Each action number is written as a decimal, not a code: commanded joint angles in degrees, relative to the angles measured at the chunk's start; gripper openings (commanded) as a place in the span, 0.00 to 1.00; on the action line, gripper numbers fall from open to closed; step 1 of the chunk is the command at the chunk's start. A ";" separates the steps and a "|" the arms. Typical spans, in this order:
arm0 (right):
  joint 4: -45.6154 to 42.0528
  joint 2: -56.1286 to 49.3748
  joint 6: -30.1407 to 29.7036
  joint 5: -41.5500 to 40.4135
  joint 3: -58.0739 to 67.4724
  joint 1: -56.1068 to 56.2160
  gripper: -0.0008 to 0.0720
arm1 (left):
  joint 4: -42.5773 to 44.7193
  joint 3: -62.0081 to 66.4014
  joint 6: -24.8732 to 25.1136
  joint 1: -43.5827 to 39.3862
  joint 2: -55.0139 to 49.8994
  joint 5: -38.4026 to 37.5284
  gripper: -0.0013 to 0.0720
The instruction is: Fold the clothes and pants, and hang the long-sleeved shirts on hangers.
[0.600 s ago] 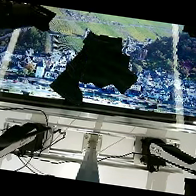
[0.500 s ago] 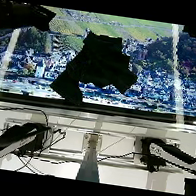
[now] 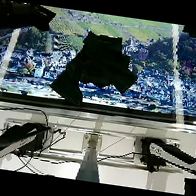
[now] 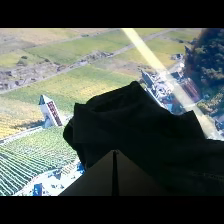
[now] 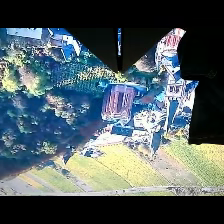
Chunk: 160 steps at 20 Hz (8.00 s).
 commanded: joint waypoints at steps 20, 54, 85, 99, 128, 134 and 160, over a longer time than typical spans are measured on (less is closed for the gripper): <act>18.08 -1.99 -12.39 5.07 -0.07 10.67 0.04 | 0.22 0.07 -6.12 10.32 4.72 2.78 0.06; -7.21 -37.24 -15.37 -26.29 10.93 46.93 0.04 | 0.26 0.00 -6.08 24.61 13.25 3.43 0.06; -3.45 -32.94 5.07 2.34 20.65 21.05 0.04 | -13.25 -59.91 -20.98 -3.93 6.67 -2.03 0.80; -11.78 -32.63 5.09 3.21 20.68 20.00 0.04 | -17.49 -52.11 -18.93 -2.86 -2.71 19.43 0.05; -9.88 40.19 2.05 22.03 -49.72 -21.44 0.04 | 39.04 -13.55 -22.10 34.47 -6.23 -15.63 0.05; -9.90 42.56 -1.49 30.42 -60.70 -21.44 0.04 | 52.96 -16.24 -22.08 34.82 -6.03 -17.99 0.06; -11.61 -4.13 4.96 -11.63 15.28 -10.56 0.04 | 52.92 28.50 -42.91 21.07 -13.20 17.62 0.05</act>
